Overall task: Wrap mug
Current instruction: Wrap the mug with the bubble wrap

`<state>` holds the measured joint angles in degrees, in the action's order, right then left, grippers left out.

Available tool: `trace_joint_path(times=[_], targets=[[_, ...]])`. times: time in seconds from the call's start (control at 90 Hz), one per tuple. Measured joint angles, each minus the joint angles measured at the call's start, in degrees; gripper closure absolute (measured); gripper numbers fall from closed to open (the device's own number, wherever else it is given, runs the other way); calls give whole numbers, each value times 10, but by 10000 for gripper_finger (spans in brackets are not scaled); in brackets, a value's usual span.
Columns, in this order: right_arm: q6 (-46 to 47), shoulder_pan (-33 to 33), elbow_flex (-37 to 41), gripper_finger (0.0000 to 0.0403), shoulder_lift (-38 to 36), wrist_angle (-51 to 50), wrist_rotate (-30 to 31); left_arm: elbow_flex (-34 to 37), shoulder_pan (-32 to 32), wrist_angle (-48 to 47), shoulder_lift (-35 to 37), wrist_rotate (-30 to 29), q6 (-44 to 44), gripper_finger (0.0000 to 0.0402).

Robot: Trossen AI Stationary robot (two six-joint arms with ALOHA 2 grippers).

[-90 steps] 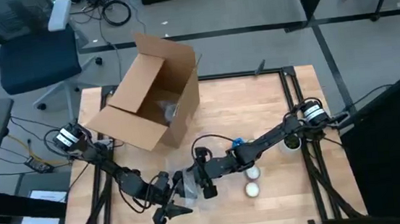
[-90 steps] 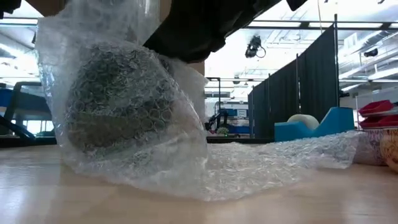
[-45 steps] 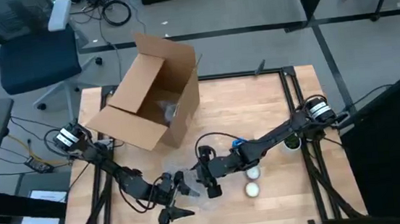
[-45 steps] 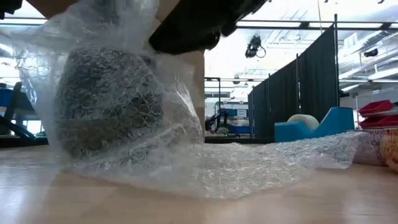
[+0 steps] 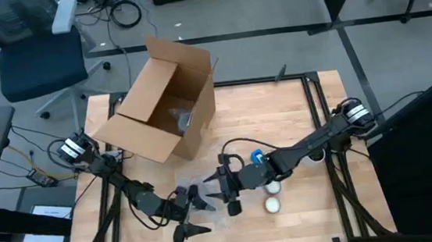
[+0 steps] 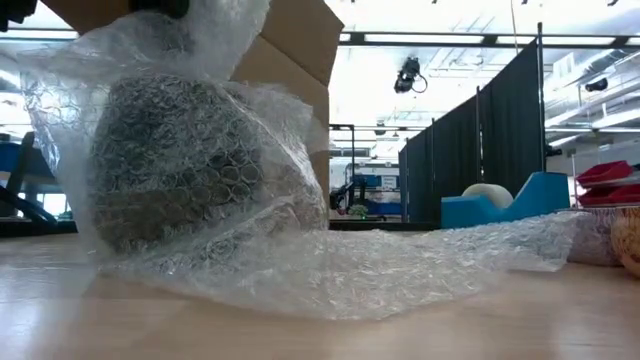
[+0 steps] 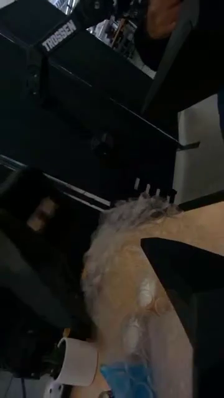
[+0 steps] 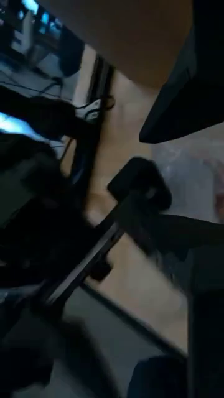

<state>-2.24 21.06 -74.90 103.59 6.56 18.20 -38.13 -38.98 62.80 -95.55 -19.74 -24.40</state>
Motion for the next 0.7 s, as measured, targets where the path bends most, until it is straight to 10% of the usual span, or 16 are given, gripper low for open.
trace_joint_path(times=[0.411, 0.7], targets=[[52, -33, 1, 230, 80, 33, -111, 0, -4, -86, 71, 53, 5, 90], [57, -35, 0, 230, 80, 16, -107, -73, -57, -433, 216, -128, 38, 108]])
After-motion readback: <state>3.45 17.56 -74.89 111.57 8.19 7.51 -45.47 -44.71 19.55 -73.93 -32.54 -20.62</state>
